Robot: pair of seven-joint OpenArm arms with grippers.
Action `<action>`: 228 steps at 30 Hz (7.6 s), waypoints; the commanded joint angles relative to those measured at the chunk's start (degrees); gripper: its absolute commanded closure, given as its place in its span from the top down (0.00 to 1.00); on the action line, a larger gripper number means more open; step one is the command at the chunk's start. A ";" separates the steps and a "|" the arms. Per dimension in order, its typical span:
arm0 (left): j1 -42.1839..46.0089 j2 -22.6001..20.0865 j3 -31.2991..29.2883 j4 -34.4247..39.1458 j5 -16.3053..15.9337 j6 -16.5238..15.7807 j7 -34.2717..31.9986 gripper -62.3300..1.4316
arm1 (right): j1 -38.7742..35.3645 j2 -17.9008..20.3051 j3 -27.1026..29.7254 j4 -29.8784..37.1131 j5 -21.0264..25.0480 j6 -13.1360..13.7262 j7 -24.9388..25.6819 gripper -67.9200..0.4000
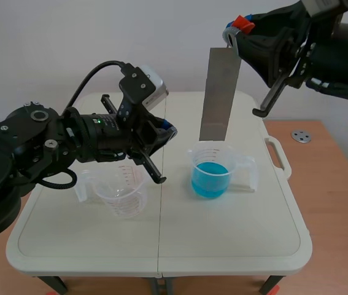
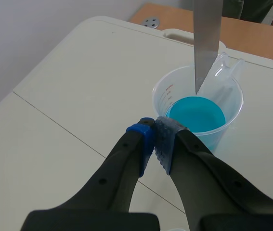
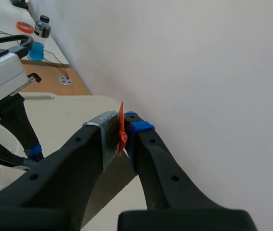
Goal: Hold the metal plate by the orange handle, dip it into the blue solution, take it out and point at it, then put the plate back in the beaker on the left.
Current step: 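Point at the plate with the left hand, then lower the plate into the blue solution, then hold the plate still in the solution, then raise the plate and point at it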
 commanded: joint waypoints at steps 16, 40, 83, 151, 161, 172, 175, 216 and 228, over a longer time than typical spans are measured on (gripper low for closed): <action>14.80 -17.77 -10.95 15.76 -8.35 0.11 -1.20 0.05 | 0.83 0.15 0.63 1.11 0.87 0.33 -0.15 0.02; 70.05 -30.47 -43.56 26.12 -12.72 4.66 -22.95 0.05 | 0.87 -3.08 0.48 -4.17 -0.50 0.33 -2.84 0.02; 82.36 -15.06 -44.78 26.10 -5.49 3.82 -27.45 0.05 | 5.90 -11.30 0.09 -30.42 -21.31 -1.01 14.51 0.02; 82.23 -15.06 -44.78 26.10 -5.51 3.69 -27.41 0.05 | 5.75 -11.30 0.09 -30.56 -22.64 -1.44 15.04 0.02; 82.23 -15.06 -44.78 26.10 -5.51 3.69 -27.41 0.05 | 5.73 -11.30 -0.44 -30.58 -22.82 -1.42 14.84 0.02; 82.23 -15.06 -44.78 26.10 -5.51 3.54 -27.41 0.05 | 5.75 -11.28 -0.39 -30.62 -22.80 -1.42 15.08 0.02; 82.23 -15.06 -44.78 26.10 -5.51 3.52 -27.41 0.05 | 5.77 -11.26 -0.39 -30.62 -22.80 -1.40 15.72 0.02; 82.23 -15.06 -44.78 26.08 -5.51 2.95 -27.36 0.05 | 2.71 -4.90 3.74 -12.87 -22.32 0.33 21.62 0.02; 81.50 -15.06 -44.78 26.10 -5.51 2.80 -27.43 0.05 | 2.58 -4.90 4.98 -7.15 -22.32 0.33 20.55 0.02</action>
